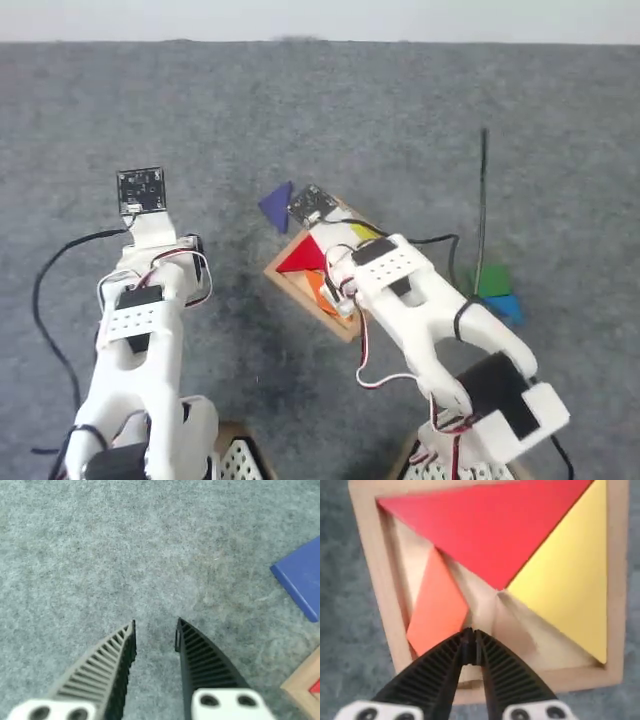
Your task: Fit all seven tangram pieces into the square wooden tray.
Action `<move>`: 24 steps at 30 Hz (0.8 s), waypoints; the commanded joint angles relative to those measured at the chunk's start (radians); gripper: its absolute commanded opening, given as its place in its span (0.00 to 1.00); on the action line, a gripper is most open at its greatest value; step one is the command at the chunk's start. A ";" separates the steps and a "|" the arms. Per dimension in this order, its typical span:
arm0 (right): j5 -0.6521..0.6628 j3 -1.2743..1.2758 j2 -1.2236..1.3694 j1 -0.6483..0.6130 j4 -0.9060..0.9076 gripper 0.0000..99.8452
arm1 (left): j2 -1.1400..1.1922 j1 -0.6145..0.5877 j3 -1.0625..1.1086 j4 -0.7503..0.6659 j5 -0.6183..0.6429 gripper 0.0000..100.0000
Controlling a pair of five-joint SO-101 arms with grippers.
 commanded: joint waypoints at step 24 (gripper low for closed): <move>-0.035 -0.061 -0.048 0.128 -0.133 0.03 | 0.002 0.009 -0.008 -0.025 -0.008 0.12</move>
